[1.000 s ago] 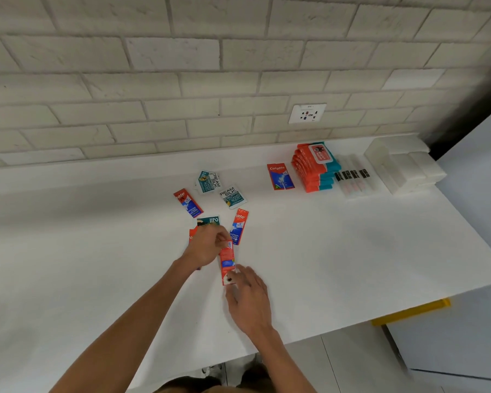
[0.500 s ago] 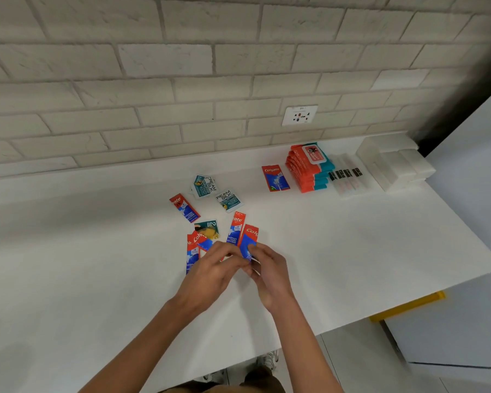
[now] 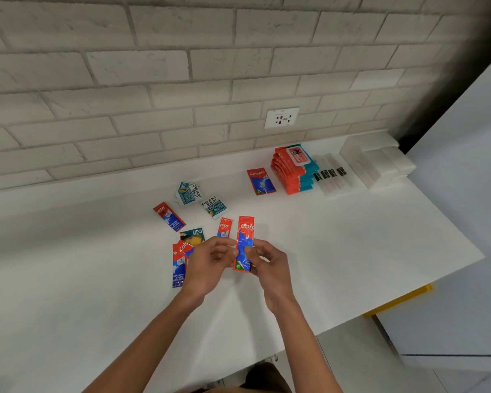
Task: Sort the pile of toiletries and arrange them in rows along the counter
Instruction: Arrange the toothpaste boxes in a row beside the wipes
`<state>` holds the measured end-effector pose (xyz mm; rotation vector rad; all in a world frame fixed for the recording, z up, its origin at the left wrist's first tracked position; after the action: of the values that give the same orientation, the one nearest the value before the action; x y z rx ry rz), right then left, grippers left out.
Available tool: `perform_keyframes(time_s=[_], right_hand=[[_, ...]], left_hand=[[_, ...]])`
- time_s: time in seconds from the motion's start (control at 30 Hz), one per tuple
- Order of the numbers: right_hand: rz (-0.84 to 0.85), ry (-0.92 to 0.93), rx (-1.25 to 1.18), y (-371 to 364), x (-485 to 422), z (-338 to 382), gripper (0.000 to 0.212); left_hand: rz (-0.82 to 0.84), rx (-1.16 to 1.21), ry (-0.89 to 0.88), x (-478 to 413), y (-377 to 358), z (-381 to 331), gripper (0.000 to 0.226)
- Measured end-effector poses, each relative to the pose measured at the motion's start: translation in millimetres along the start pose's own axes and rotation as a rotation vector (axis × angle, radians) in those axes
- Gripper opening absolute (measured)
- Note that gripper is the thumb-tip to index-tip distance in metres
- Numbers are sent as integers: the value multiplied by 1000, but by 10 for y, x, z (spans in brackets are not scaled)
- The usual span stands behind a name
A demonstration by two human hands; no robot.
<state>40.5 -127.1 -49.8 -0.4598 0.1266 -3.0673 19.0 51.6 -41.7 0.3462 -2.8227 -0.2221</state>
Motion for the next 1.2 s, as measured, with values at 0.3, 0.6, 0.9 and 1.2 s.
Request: perform_keyframes(time_s=[0.3,0.6,0.9,1.2], right_hand=[[-6,69,132,430,-493,113,14],[-42,258,595,1075,-1309,268,19],[98,449,1176,1434,-1962,-199,42],[158,520,1360,1554,-1905,-444,54]], left_hand=[[84,149,129,-393,-567,-107,21],[-51,138,156,-1191,-1080,-72,20],[-243,72,261,-2198,-1199,245,29],[-364,-49,306,-2864,-1088,173,24]])
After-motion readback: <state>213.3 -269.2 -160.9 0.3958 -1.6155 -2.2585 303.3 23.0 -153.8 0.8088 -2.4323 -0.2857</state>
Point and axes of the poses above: each hand's wrist, its own x-axis away from the middle knuckle, its own y-axis out of the back of the hand, z = x × y, the point moved 9 cm from there along -x, towards the middle knuckle, and after that the axes turned 2 degrees about y, right-handed, at the moved point
